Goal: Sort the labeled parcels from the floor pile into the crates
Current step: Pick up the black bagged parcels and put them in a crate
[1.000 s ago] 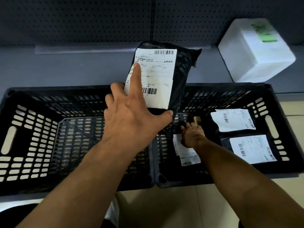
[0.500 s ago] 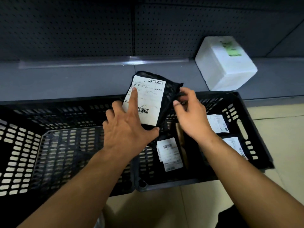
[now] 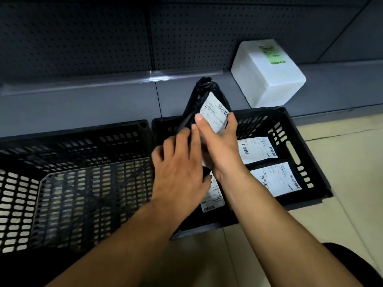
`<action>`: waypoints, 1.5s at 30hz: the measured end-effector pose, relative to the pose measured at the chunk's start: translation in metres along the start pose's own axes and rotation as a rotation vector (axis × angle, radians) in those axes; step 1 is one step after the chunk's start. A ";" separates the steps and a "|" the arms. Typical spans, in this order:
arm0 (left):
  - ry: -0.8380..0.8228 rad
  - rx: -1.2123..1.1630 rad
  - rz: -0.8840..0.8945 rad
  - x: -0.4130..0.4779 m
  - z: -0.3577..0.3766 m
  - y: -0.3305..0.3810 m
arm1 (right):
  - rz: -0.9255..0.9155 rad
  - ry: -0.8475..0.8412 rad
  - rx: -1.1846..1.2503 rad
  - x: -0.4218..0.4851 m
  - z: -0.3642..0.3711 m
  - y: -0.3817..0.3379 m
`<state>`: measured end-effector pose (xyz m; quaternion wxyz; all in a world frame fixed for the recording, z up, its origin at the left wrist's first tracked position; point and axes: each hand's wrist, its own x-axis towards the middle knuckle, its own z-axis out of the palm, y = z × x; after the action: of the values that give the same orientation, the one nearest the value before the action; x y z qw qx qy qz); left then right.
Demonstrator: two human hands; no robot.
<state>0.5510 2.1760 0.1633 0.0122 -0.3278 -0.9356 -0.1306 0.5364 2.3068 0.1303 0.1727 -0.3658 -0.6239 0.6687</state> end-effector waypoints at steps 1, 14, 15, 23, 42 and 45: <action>-0.017 -0.051 0.026 -0.001 0.001 0.000 | -0.009 0.000 -0.019 0.004 -0.002 0.001; -0.118 -0.535 -0.165 0.031 -0.017 -0.058 | 0.056 -0.235 -1.194 0.027 -0.018 0.061; -0.100 -0.523 -0.187 0.033 -0.018 -0.061 | 0.061 -0.277 -1.263 0.026 -0.016 0.074; -0.133 -0.516 -0.173 0.036 -0.018 -0.063 | 0.229 -0.364 -1.553 0.042 -0.005 0.140; -0.150 -0.480 -0.182 0.048 -0.029 -0.070 | 0.367 -0.406 -1.566 0.033 -0.013 0.144; -0.150 -0.429 -0.212 0.047 -0.028 -0.074 | 0.285 -0.432 -1.536 0.021 -0.012 0.119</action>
<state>0.4672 2.1418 0.1781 -0.1406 -0.2315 -0.9140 -0.3021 0.5579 2.3107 0.0112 -0.3379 -0.3209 -0.8759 0.1251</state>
